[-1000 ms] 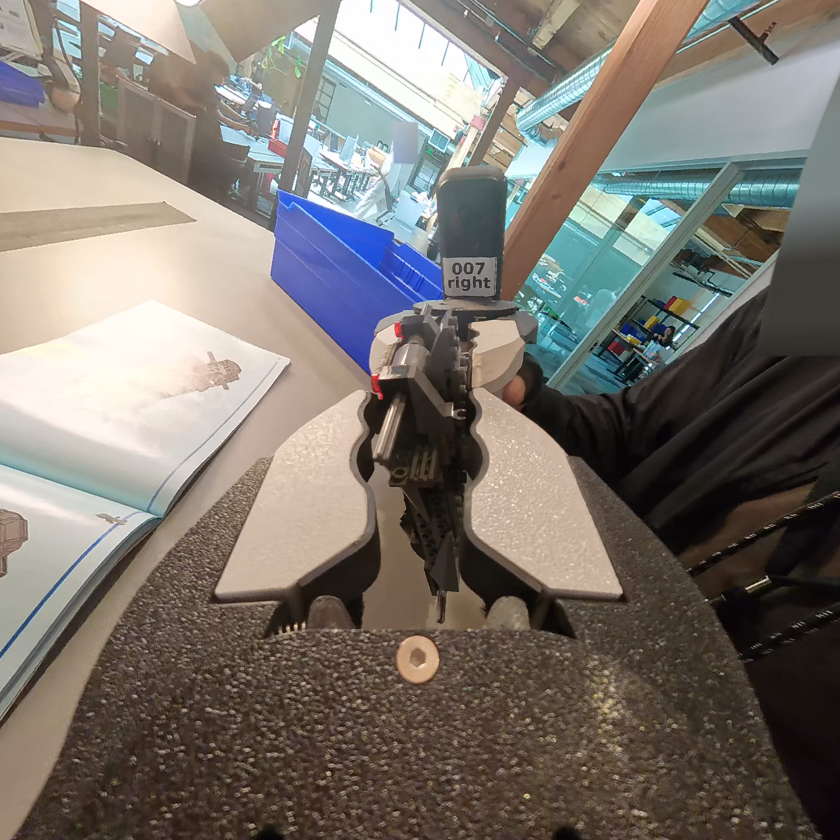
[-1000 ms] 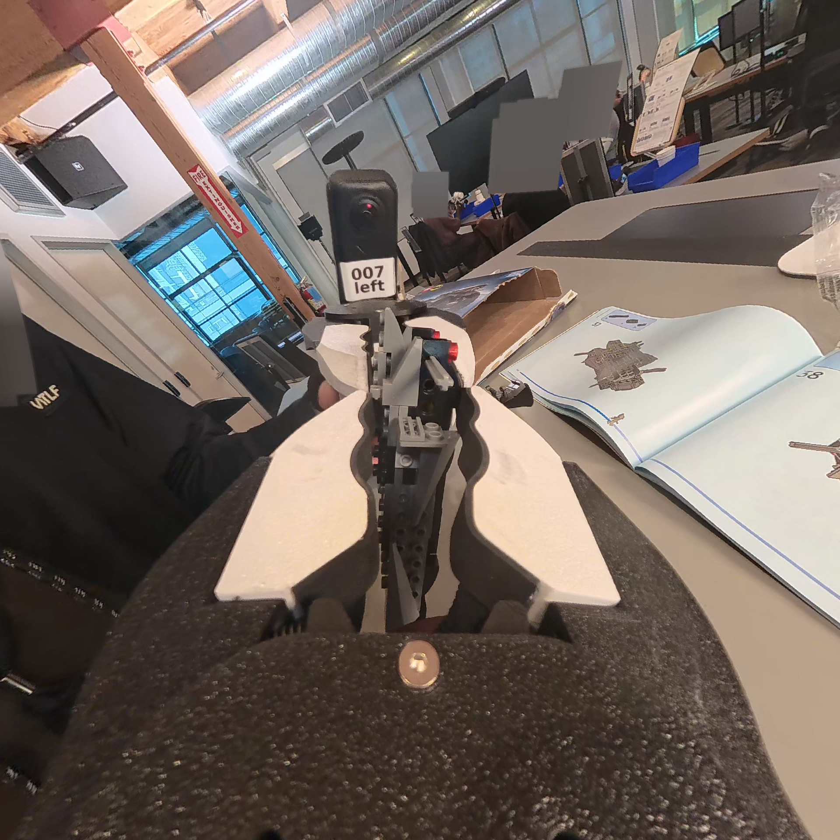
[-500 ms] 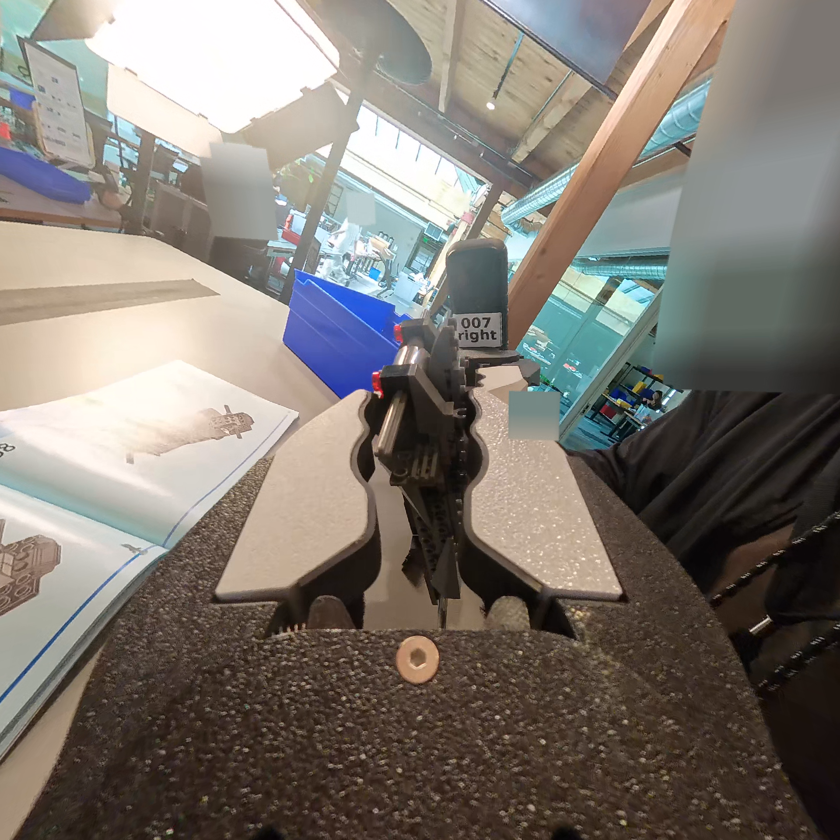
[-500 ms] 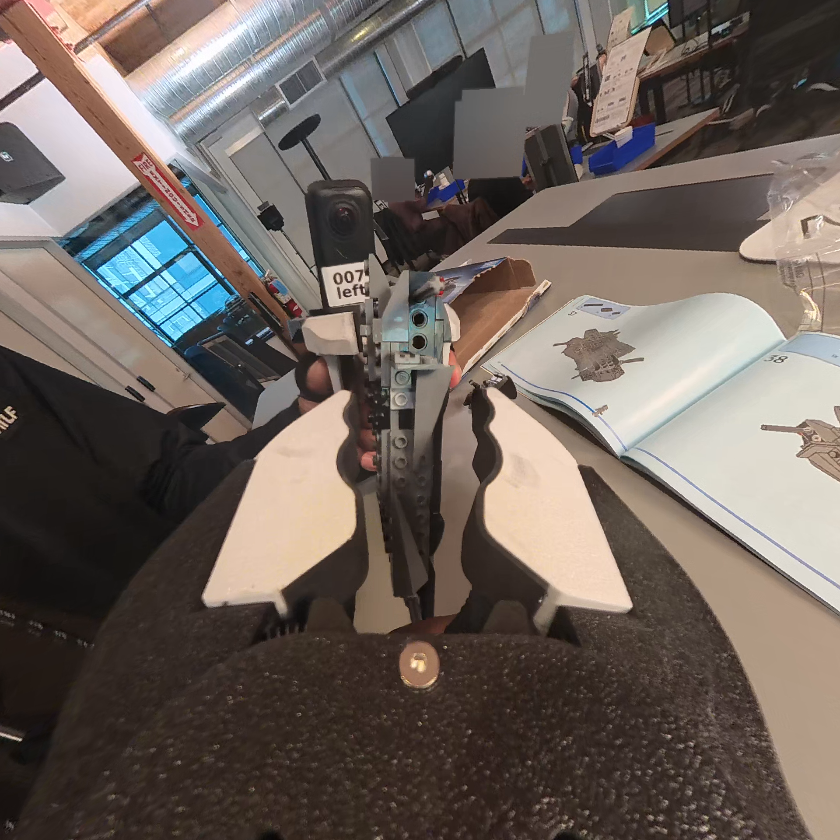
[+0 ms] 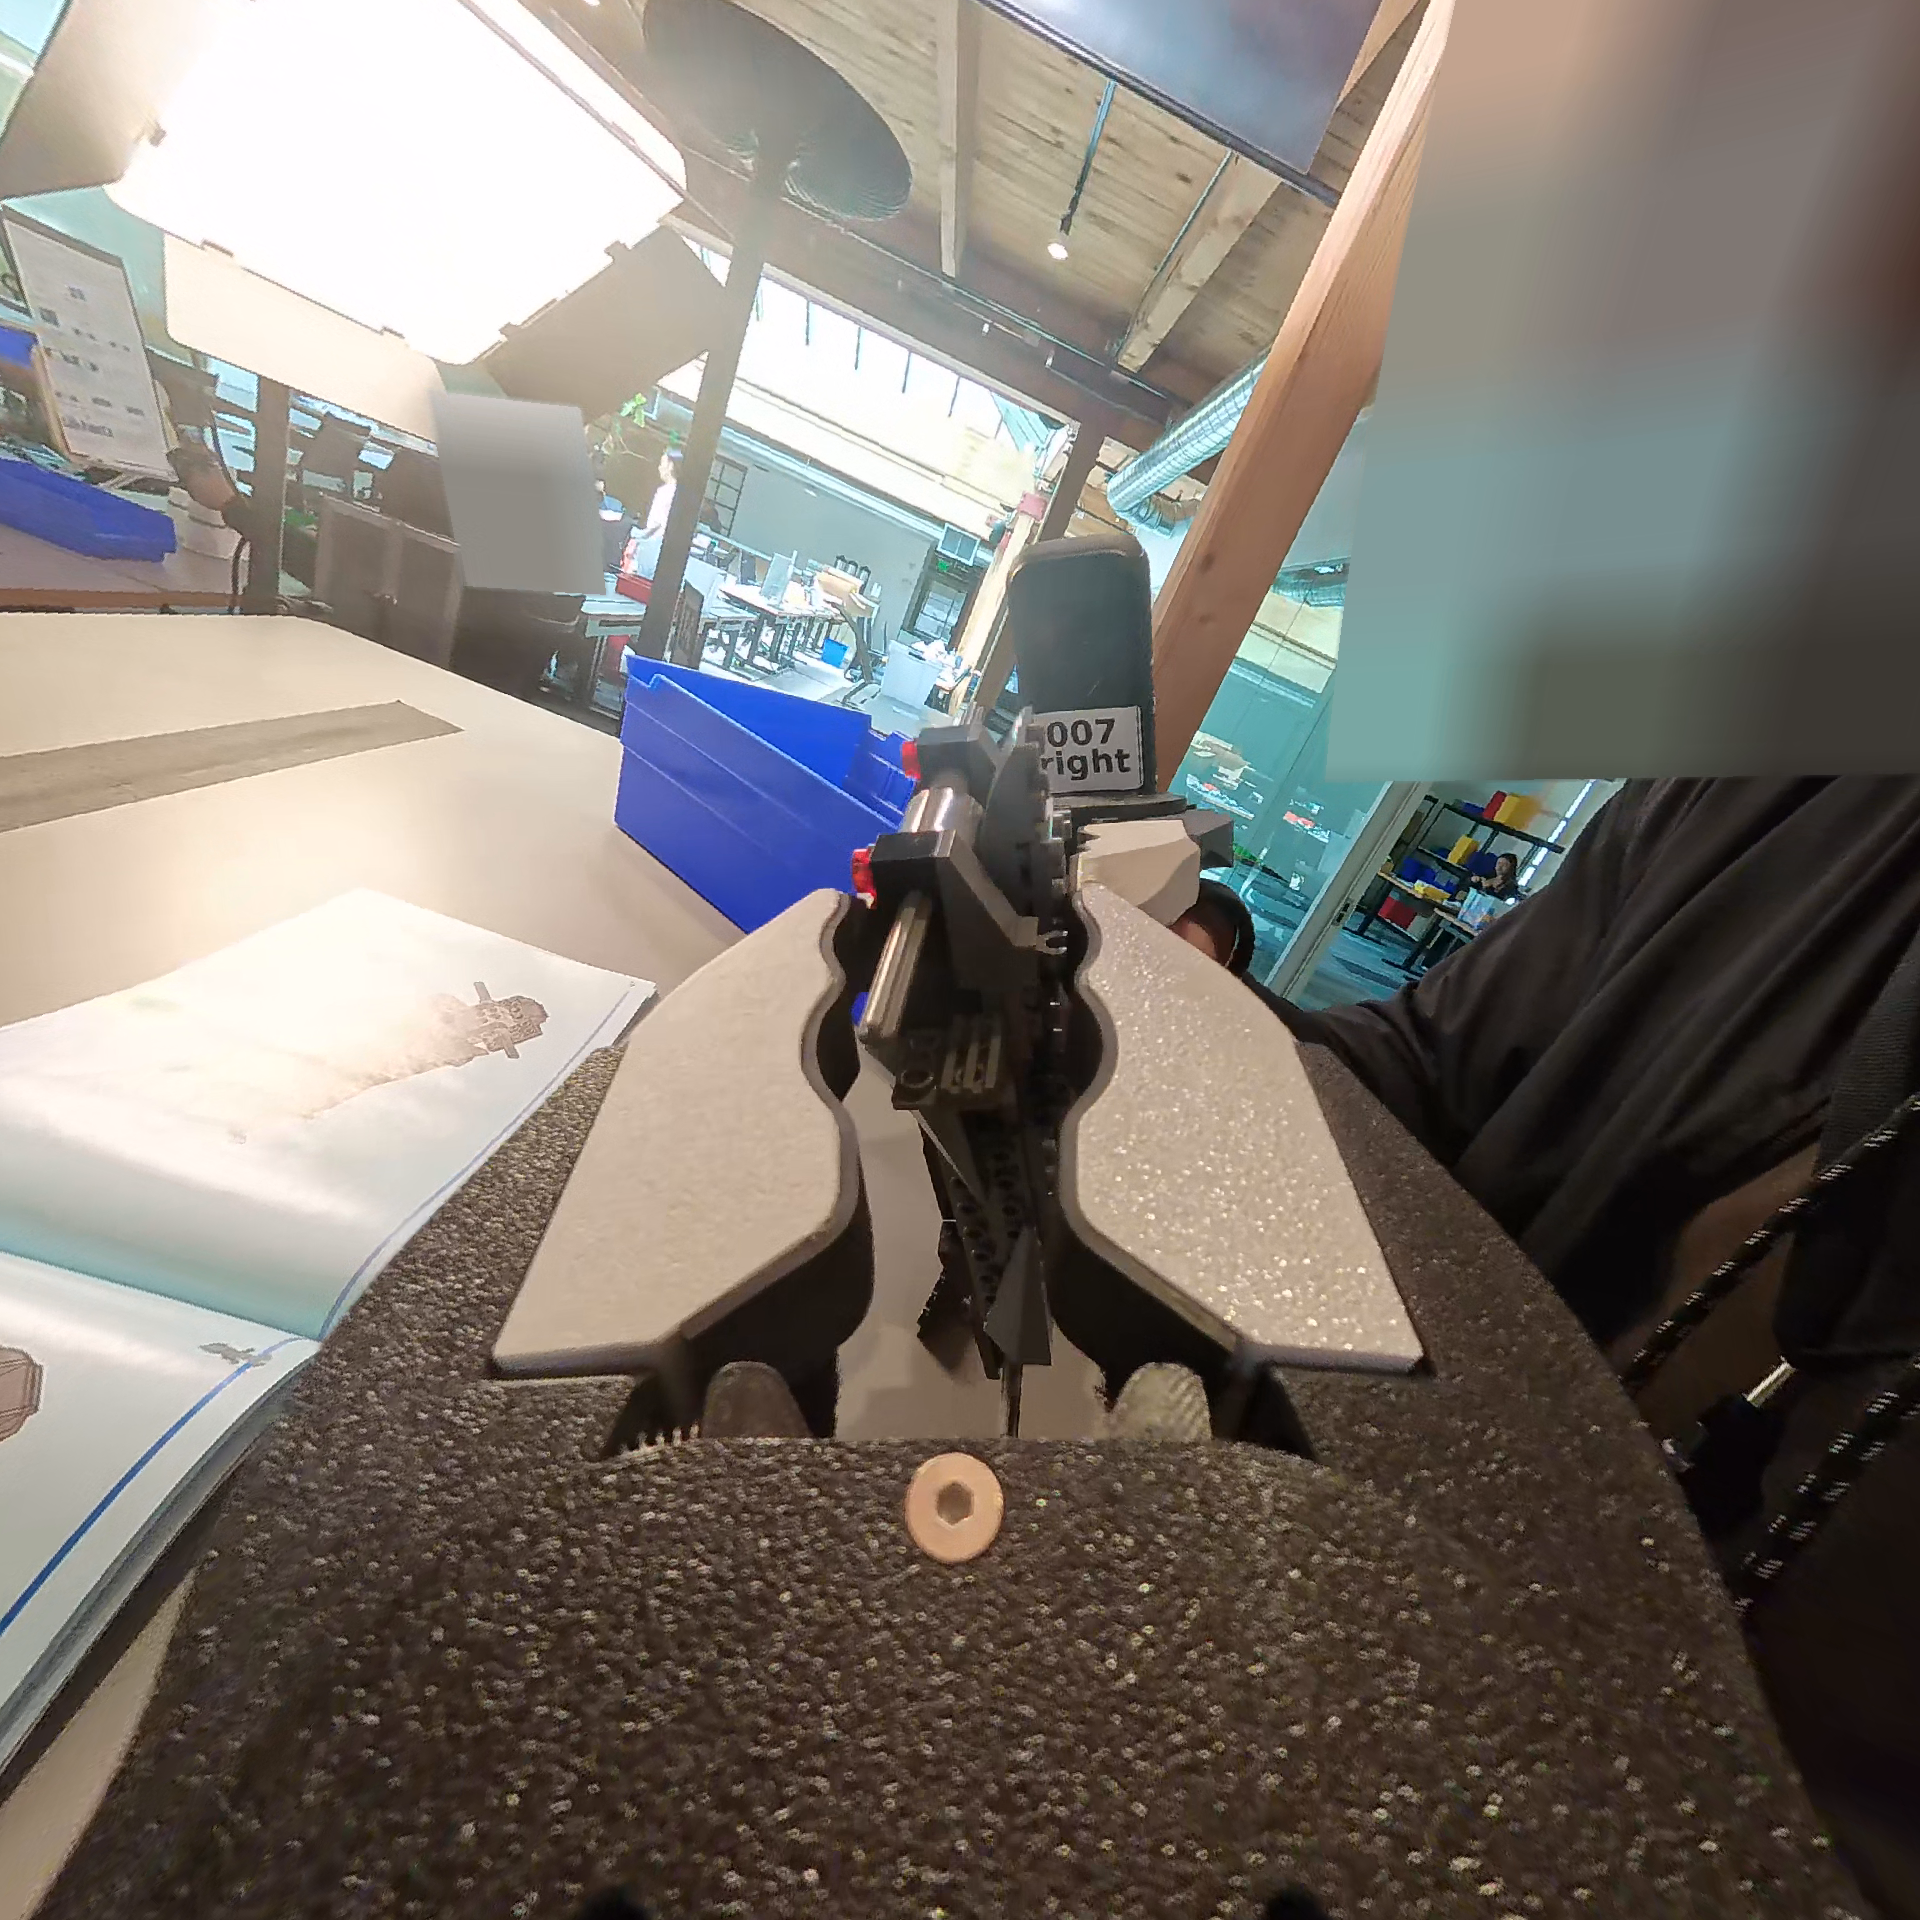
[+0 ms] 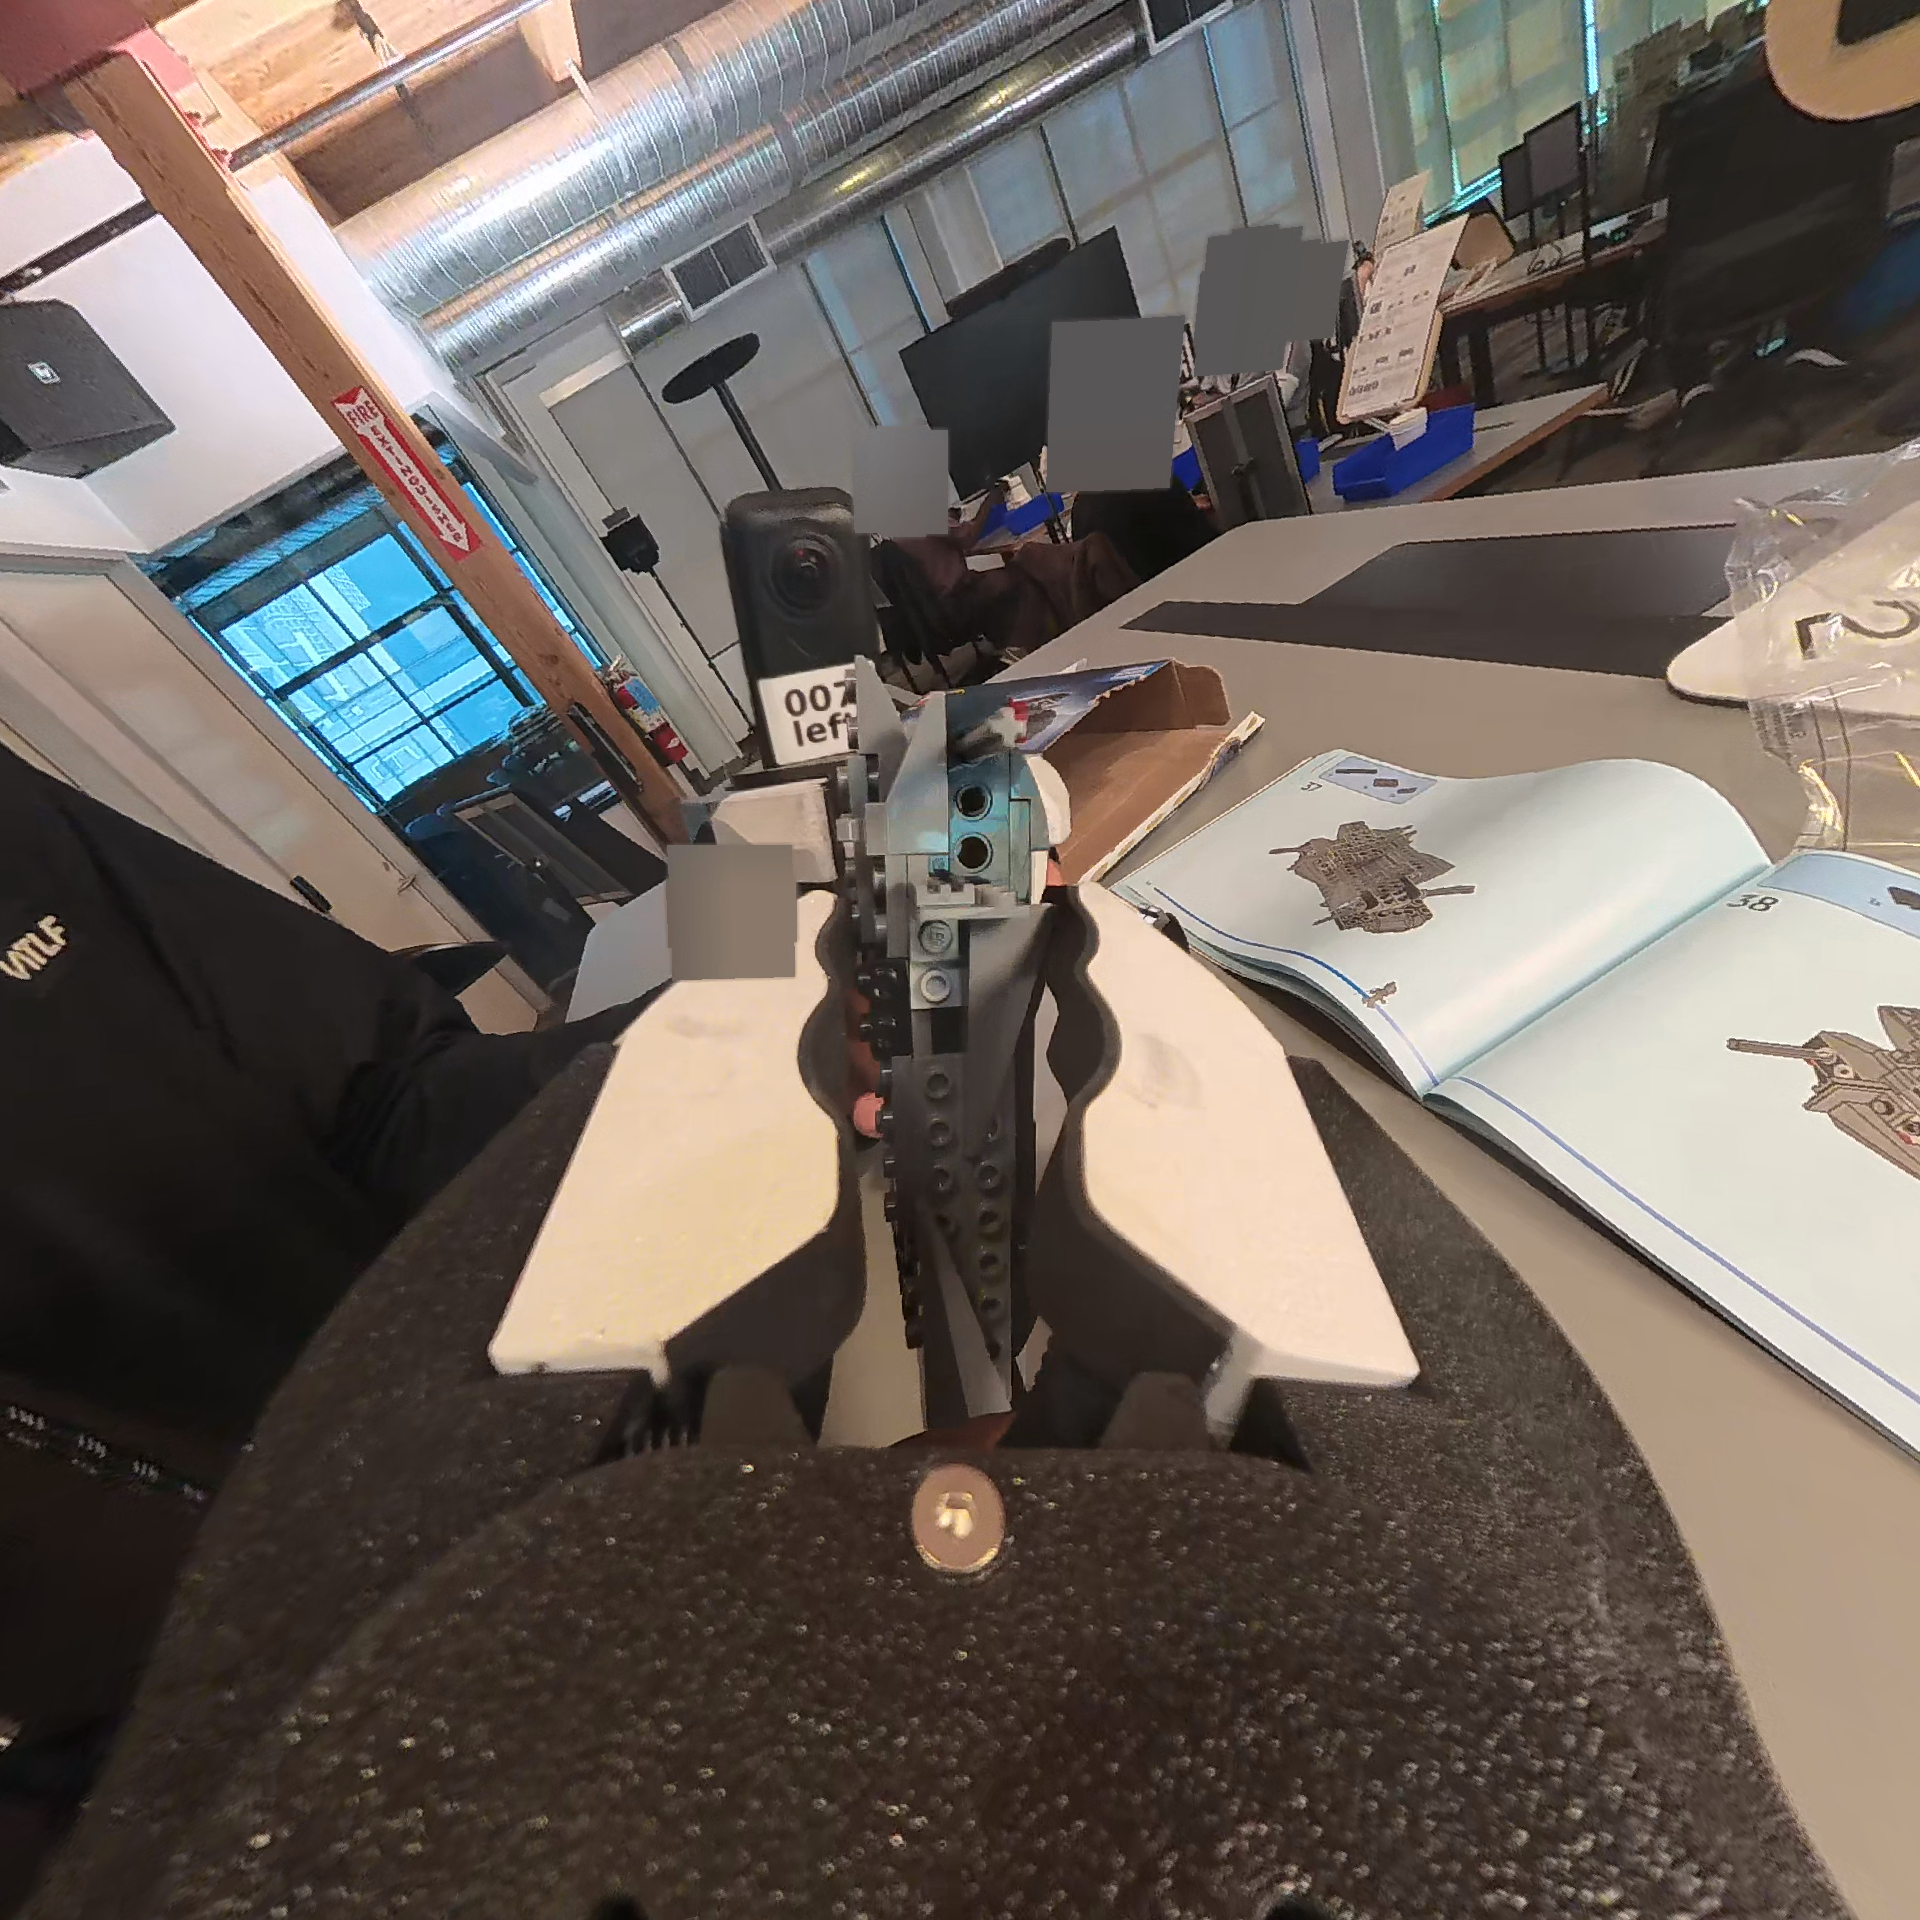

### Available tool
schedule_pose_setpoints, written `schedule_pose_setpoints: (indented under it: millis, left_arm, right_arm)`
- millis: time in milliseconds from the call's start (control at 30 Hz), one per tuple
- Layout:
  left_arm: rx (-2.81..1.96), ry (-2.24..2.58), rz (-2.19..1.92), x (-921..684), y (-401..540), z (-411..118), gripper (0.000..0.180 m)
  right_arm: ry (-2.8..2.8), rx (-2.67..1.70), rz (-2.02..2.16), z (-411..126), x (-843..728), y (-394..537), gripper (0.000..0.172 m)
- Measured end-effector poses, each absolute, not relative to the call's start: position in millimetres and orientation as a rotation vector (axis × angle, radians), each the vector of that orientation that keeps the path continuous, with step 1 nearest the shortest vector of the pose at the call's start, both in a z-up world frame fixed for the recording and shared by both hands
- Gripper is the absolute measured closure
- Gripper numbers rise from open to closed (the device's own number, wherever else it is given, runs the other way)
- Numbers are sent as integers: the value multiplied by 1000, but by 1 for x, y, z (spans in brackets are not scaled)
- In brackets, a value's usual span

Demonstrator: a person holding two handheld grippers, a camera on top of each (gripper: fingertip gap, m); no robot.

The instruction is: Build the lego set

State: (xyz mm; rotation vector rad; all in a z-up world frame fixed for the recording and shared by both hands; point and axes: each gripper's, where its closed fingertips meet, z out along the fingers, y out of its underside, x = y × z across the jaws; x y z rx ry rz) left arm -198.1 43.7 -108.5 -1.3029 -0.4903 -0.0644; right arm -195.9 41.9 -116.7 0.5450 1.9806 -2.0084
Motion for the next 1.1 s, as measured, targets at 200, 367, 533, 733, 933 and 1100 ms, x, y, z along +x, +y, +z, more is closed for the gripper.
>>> schedule_pose_setpoints:
  millis: [200, 367, 533, 733, 933, 1100]
  left_arm:
    - [-1307, -486, -75, -197, 43, -109, 144]
    - [-1310, -488, -80, -198, 43, -110, 144]
    - [-1308, -485, -78, -198, 42, -110, 143]
    - [-1319, -492, -68, -199, 43, -111, 144]
    - [-1366, -505, -40, -201, 41, -116, 144]
    - [-1420, -475, -46, -195, 48, -119, 143]
  right_arm:
    - [1984, 536, -2013, -117, -195, 41, 137]
    - [1984, 532, -2010, -118, -196, 41, 137]
    - [1981, 530, -2010, -118, -195, 41, 137]
    - [1973, 532, -2005, -118, -196, 41, 137]
    - [1935, 566, -2028, -112, -205, 47, 121]
    - [1983, 524, -2041, -109, -203, 48, 122]
